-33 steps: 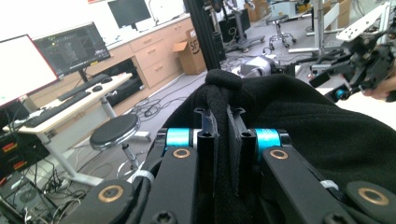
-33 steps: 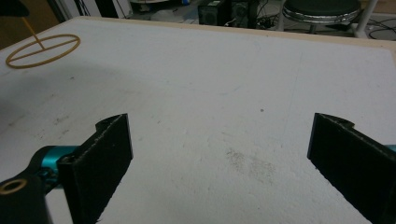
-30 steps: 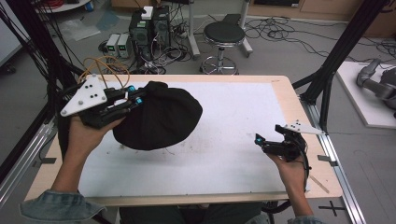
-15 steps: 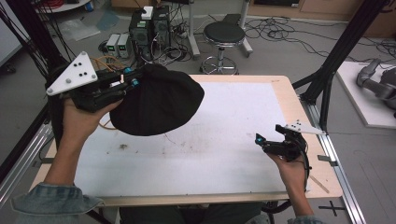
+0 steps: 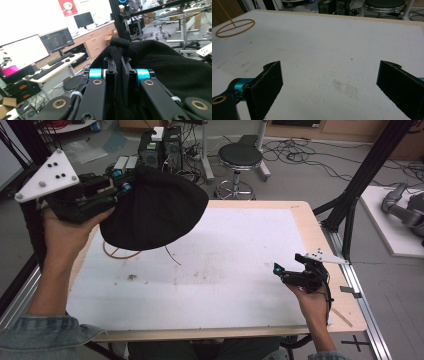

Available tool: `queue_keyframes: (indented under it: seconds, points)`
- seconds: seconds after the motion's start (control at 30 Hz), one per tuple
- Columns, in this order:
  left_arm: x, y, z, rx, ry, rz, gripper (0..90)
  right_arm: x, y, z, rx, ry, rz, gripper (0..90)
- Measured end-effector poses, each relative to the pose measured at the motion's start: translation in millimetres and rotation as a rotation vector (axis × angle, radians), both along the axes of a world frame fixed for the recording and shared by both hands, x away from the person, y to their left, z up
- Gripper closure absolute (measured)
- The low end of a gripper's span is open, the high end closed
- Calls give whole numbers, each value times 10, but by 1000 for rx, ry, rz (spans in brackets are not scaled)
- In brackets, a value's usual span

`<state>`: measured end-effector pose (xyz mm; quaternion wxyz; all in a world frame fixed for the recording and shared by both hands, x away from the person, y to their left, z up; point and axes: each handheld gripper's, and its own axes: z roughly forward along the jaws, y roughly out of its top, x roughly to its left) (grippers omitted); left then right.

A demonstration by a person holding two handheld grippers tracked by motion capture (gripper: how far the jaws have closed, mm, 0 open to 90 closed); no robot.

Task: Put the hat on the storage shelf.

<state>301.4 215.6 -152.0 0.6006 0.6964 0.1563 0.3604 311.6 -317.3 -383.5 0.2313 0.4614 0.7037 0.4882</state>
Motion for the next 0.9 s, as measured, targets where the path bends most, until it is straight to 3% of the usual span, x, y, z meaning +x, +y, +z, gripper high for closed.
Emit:
queue_keyframes:
  seconds: [0.27, 0.9]
  points:
    - [21, 204, 96, -11, 5, 71, 838, -4, -5, 3, 1, 1, -1, 63]
    - [-109, 632, 275, -13, -47, 220, 837, -6, 11, 6, 5, 4, -2, 63]
